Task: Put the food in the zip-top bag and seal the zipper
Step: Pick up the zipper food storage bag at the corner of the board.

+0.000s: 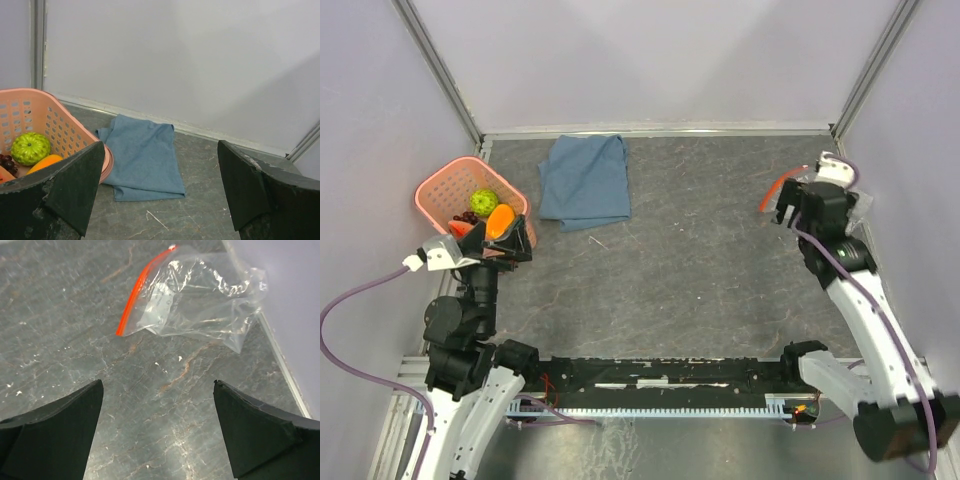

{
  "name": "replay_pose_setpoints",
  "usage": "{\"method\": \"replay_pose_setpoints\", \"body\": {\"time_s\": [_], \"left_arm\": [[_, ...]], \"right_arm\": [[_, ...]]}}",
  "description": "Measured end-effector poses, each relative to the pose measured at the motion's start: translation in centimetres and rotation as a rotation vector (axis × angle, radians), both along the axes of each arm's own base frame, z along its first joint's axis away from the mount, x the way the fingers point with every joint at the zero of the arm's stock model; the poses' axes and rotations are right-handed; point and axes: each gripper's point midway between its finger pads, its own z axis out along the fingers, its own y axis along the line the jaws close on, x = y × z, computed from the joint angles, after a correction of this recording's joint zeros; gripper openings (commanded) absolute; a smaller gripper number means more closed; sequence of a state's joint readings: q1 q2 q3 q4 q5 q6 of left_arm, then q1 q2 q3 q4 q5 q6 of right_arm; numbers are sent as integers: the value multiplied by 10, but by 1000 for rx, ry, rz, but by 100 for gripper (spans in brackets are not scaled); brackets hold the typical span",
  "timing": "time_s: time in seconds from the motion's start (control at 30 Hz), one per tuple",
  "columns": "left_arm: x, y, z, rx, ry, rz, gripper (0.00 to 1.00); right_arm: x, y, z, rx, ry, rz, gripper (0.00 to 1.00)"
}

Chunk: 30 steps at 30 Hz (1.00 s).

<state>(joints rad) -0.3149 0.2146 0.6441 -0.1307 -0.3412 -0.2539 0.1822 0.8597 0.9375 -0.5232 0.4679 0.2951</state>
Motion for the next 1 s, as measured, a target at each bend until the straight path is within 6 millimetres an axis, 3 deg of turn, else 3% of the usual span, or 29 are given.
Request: {"method": "replay_pose_setpoints", "body": {"time_s": [0.13,0.5,0.7,1.0], "left_arm": [[1,0,-3,1,5,-1,100],[0,-1,-4,2,4,-3,100],[0,-1,-4,2,4,-3,100],[0,-1,-4,2,5,-3,100]], "right_arm": [[39,7,-34,-23,127,-6,99],[133,8,-87,-55,259,-53,99],[179,3,-130,-48,351,-75,99],[202,-6,-180,1,466,-83,85]]}}
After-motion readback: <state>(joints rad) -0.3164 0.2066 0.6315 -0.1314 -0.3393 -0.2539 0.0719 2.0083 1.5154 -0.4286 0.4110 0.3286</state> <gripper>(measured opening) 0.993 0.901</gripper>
